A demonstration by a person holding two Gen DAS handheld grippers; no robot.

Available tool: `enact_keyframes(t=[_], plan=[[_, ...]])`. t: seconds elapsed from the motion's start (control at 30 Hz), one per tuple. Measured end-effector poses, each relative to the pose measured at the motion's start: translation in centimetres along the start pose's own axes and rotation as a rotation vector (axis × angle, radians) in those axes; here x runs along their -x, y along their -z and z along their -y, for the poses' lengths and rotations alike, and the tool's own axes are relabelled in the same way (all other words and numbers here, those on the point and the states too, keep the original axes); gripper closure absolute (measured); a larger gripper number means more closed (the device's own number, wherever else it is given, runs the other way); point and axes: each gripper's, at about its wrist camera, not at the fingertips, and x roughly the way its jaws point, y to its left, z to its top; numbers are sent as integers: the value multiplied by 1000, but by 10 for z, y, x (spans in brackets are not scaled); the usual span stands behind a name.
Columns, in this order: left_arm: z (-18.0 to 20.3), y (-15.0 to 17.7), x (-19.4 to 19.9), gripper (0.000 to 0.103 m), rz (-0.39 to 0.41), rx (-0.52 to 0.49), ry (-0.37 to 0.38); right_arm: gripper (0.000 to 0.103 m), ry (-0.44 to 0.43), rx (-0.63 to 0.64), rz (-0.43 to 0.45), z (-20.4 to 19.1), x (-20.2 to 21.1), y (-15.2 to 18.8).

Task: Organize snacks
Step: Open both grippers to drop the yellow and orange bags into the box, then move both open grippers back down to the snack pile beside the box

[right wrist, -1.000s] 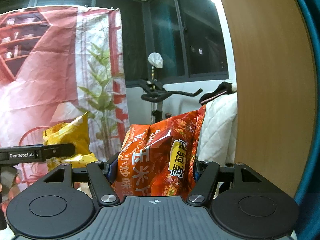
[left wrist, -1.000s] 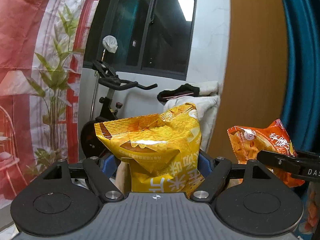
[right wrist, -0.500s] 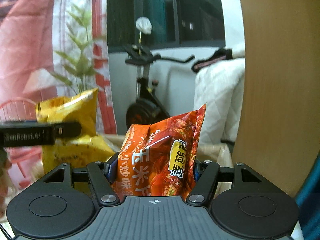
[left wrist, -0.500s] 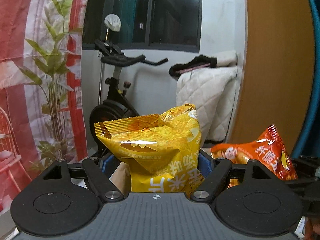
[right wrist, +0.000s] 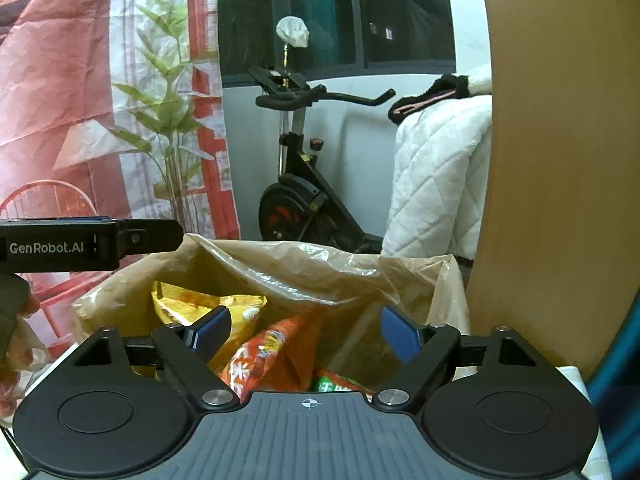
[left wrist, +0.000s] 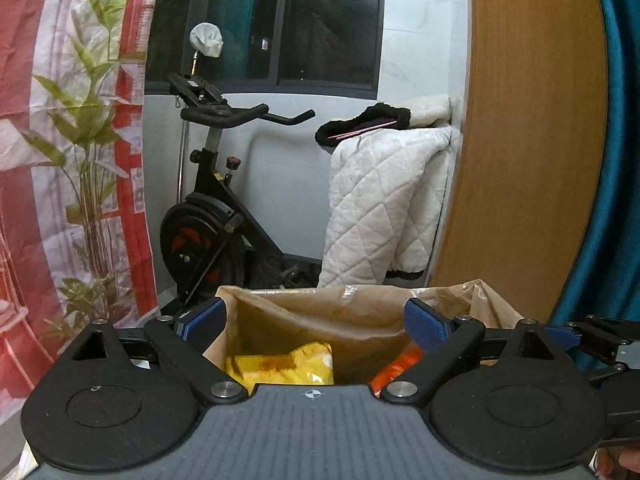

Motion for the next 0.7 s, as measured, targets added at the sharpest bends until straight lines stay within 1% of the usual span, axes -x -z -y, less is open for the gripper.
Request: enact_keyframes(t=[0.17, 0.53, 0.7], plan=[[-3, 3, 24, 6, -6, 10, -10, 27, -6, -2, 10, -2, 26, 4], [1, 27, 82, 7, -13, 18, -29, 25, -45, -7, 33, -19, 90, 27], [4, 39, 98, 7, -12, 12, -31, 24, -54, -9, 50, -25, 114, 43]])
